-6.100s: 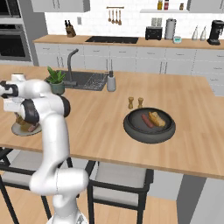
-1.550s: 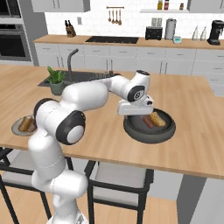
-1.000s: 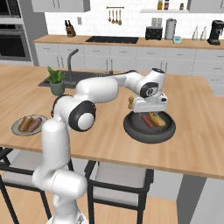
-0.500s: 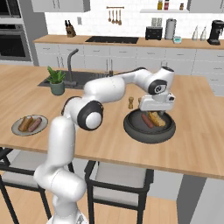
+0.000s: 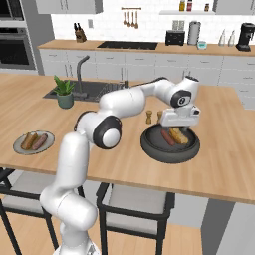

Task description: Place one bun and one sausage from the bowl on each plate.

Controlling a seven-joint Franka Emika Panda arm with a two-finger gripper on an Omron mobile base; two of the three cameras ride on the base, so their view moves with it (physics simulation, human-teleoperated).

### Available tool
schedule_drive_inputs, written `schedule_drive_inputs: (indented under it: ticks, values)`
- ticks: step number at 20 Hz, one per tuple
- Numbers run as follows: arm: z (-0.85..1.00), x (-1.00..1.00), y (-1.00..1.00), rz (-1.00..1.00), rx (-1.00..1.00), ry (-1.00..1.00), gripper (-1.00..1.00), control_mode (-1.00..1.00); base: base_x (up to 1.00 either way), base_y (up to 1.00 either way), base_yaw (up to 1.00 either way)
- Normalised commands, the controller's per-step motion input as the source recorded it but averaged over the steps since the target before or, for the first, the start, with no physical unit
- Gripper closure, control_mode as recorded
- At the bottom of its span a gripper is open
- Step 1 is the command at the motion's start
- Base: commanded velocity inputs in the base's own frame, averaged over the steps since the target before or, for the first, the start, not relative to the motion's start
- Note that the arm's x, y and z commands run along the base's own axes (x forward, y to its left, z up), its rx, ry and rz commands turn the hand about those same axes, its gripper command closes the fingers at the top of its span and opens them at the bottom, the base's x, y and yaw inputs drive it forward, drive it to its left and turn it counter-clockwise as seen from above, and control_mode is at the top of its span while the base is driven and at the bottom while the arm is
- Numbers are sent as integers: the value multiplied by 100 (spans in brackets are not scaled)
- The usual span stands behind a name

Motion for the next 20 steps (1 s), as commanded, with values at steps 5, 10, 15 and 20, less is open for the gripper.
schedule_drive_inputs:
  ticks: [5, 10, 15, 20]
  values:
    - [-15, 5, 0, 0, -2, 0, -100, -100, 0, 0, 0]
    - [-1, 3, 0, 0, 0, 0, -100, -100, 0, 0, 0]
    - [0, 0, 1, 0, 0, 0, -100, -100, 0, 0, 0]
    - [-9, 10, 8, 0, -4, 0, -100, -100, 0, 0, 0]
